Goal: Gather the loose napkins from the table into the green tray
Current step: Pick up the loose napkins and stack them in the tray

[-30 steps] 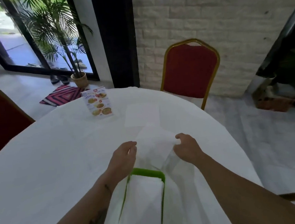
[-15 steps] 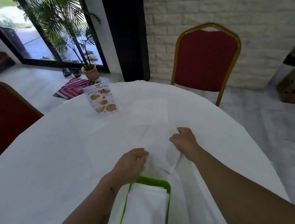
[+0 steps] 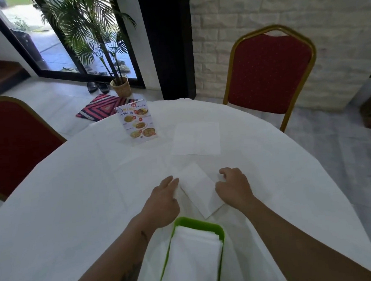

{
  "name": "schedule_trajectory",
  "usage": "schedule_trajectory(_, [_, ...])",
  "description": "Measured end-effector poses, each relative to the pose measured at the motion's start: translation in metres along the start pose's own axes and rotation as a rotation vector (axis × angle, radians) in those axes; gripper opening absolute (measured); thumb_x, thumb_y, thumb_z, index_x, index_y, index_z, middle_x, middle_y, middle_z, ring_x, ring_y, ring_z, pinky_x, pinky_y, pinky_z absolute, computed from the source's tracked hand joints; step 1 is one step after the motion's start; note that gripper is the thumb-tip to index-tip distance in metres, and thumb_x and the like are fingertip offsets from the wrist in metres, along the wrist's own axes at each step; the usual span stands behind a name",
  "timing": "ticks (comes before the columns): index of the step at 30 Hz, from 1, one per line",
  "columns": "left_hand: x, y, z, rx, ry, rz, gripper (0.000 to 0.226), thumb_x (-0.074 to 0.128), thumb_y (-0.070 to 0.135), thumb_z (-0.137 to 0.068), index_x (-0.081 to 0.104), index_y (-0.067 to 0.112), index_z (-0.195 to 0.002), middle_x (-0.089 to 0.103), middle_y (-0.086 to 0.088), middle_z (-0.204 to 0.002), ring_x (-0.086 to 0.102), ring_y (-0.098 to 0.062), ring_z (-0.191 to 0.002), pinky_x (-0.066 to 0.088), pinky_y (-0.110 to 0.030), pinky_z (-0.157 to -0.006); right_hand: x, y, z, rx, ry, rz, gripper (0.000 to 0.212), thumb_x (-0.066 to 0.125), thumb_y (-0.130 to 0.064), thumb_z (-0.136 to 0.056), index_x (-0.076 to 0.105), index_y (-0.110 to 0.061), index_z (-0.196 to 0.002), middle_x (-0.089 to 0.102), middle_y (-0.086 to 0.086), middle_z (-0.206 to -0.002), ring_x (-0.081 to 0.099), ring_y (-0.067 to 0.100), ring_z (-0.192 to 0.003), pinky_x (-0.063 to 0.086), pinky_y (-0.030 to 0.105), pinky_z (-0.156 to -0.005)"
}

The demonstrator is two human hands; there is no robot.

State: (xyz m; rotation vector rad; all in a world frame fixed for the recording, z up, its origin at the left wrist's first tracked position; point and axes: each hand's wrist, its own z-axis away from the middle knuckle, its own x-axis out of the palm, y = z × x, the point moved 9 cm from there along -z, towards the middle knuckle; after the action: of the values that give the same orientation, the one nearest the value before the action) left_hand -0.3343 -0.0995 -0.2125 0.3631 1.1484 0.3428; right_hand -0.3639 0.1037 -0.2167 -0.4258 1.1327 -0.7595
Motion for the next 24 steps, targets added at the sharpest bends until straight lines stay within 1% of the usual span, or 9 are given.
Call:
schedule_trajectory(4, [0.008,0.003,-0.003,0.024,-0.112,-0.149,0.068,0.038,0.009,-0.08,0.034,0.025,-0.146,0.017,0.005,-0.16,0.016,-0.024,-0.145,0.025,-0.05,-0.115,0.016,-0.018,-0.001,0.013,-0.04,-0.015,0.044,0.053,-0.015,-0.081,0.056,-0.008,-0.124,0.058,0.008,-0.121,0.057,0.027,-0.11,0.044,0.03,-0.084])
schedule_trajectory(7, [0.01,0.012,-0.003,0.042,-0.153,-0.189,0.064,0.038,0.006,-0.085,0.034,0.018,-0.147,0.017,-0.003,-0.16,0.016,-0.026,-0.146,0.019,-0.042,-0.119,0.022,-0.02,-0.001,0.105,-0.059,-0.115,0.026,0.051,-0.017,-0.081,0.059,-0.008,-0.105,0.058,0.003,-0.097,0.059,0.025,-0.091,0.048,0.032,-0.08])
schedule_trajectory(10, [0.007,0.02,-0.002,0.048,-0.133,-0.161,0.059,0.038,0.002,-0.088,0.036,0.012,-0.146,0.019,-0.009,-0.159,0.018,-0.026,-0.145,0.013,-0.03,-0.119,0.025,-0.02,-0.003,0.169,-0.059,-0.187,0.009,0.047,-0.016,-0.079,0.054,-0.011,-0.077,0.057,0.003,-0.077,0.055,0.02,-0.067,0.044,0.027,-0.062])
schedule_trajectory(12, [0.002,0.02,-0.002,0.042,-0.094,-0.093,0.058,0.037,0.001,-0.088,0.037,0.012,-0.145,0.021,-0.008,-0.158,0.02,-0.023,-0.145,0.014,-0.027,-0.117,0.024,-0.022,-0.003,0.167,-0.049,-0.254,0.01,0.046,-0.011,-0.08,0.055,-0.007,-0.076,0.056,0.005,-0.077,0.052,0.019,-0.065,0.04,0.025,-0.059])
schedule_trajectory(14, [-0.002,0.016,-0.001,0.019,-0.042,0.005,0.06,0.037,0.0,-0.088,0.036,0.014,-0.146,0.026,-0.004,-0.157,0.023,-0.021,-0.144,0.016,-0.027,-0.117,0.019,-0.023,-0.003,0.135,-0.021,-0.286,0.019,0.048,-0.009,-0.08,0.063,-0.003,-0.088,0.062,0.006,-0.088,0.057,0.02,-0.073,0.044,0.027,-0.065])
schedule_trajectory(16, [-0.007,0.012,0.001,-0.017,0.018,0.098,0.062,0.036,0.001,-0.087,0.035,0.018,-0.146,0.027,-0.001,-0.157,0.024,-0.018,-0.144,0.017,-0.028,-0.117,0.007,-0.025,0.003,0.103,0.031,-0.319,0.02,0.051,-0.009,-0.082,0.064,-0.008,-0.097,0.061,0.001,-0.093,0.058,0.018,-0.08,0.046,0.026,-0.07])
schedule_trajectory(18, [-0.014,0.013,0.007,-0.014,0.067,0.134,0.06,0.037,0.003,-0.088,0.035,0.018,-0.146,0.028,0.0,-0.156,0.026,-0.018,-0.143,0.018,-0.028,-0.116,-0.005,-0.026,0.008,0.081,0.081,-0.393,0.015,0.052,-0.007,-0.083,0.06,-0.018,-0.09,0.055,-0.003,-0.084,0.053,0.015,-0.073,0.043,0.024,-0.066])
schedule_trajectory(20, [-0.024,0.017,0.016,0.008,0.125,0.161,0.054,0.04,0.007,-0.092,0.037,0.017,-0.145,0.031,0.0,-0.154,0.029,-0.017,-0.141,0.019,-0.026,-0.115,-0.016,-0.03,0.016,0.066,0.133,-0.464,0.018,0.05,-0.004,-0.079,0.048,-0.018,-0.07,0.047,-0.001,-0.069,0.043,0.015,-0.06,0.033,0.022,-0.054])
schedule_trajectory(24, [-0.051,0.019,0.044,0.007,0.284,0.362,0.043,0.044,0.015,-0.095,0.047,0.02,-0.138,0.042,0.0,-0.148,0.042,-0.017,-0.132,0.034,-0.028,-0.108,-0.024,-0.042,0.044,0.099,0.161,-0.699,0.028,0.054,0.0,-0.074,0.039,-0.018,-0.058,0.04,0.004,-0.062,0.038,0.019,-0.059,0.03,0.03,-0.054])
